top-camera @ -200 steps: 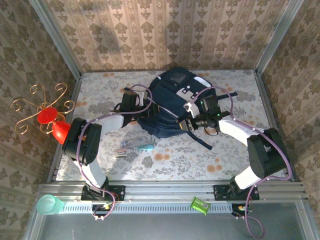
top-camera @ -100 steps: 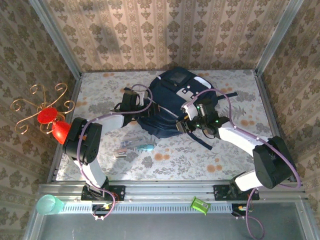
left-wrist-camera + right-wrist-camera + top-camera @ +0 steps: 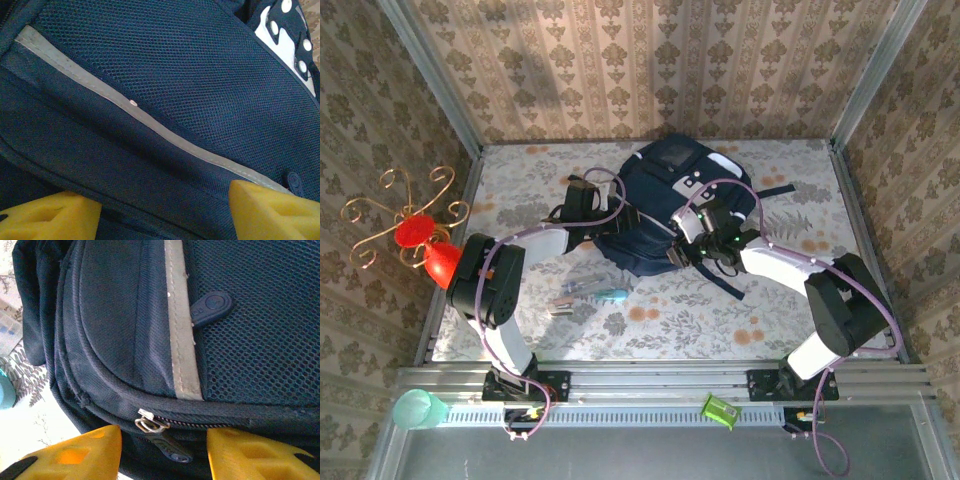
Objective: Pack books, pencil case, and school supplies into a backpack
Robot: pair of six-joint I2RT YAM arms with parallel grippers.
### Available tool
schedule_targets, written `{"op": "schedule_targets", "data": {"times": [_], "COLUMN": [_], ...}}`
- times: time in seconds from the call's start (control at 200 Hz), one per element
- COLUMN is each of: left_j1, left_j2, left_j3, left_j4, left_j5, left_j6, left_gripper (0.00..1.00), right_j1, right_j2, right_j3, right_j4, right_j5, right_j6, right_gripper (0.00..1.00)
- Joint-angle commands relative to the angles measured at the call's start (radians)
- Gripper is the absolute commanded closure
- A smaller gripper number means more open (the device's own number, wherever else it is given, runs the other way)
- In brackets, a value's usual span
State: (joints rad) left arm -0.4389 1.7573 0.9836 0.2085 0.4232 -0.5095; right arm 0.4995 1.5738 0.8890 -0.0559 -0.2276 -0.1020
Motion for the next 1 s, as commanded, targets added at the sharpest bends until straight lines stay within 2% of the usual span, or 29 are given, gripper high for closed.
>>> {"op": "schedule_targets", "data": {"times": [0.0, 0.085, 0.385, 0.58, 0.595, 0.875, 0.995], "left_j1": [-0.011, -0.011, -0.012, -0.012, -0.037, -0.068, -0.086], "left_j2": [0.014, 0.018, 0.025, 0.022, 0.021, 0.024, 0.038], "left_j3": [0.027, 0.026, 0.022, 0.011, 0.01, -0.009, -0.017], "left_j4": [-0.006, -0.004, 0.004, 0.013, 0.015, 0.047, 0.075], "left_j5": [0.026, 0.027, 0.031, 0.025, 0.025, 0.005, -0.003], "left_j6": [0.002, 0.003, -0.004, -0.006, -0.007, -0.028, -0.048], "left_gripper": [0.32, 0.32, 0.32, 0.33, 0.33, 0.33, 0.33], "right_j1": [0.022, 0.031, 0.04, 0.04, 0.04, 0.045, 0.066], "right_j2": [0.007, -0.002, -0.041, -0.081, -0.081, -0.082, -0.076], "right_j3": [0.009, -0.018, -0.114, -0.181, -0.184, -0.242, -0.246], "right_j4": [-0.001, 0.026, 0.153, 0.248, 0.255, 0.394, 0.443], "right_j5": [0.044, 0.085, 0.109, 0.044, 0.035, -0.089, -0.094], "right_j6": [0.003, 0.023, 0.1, 0.171, 0.176, 0.322, 0.383], "right_gripper": [0.58, 0.61, 0.85, 0.98, 0.98, 1.0, 1.0]}}
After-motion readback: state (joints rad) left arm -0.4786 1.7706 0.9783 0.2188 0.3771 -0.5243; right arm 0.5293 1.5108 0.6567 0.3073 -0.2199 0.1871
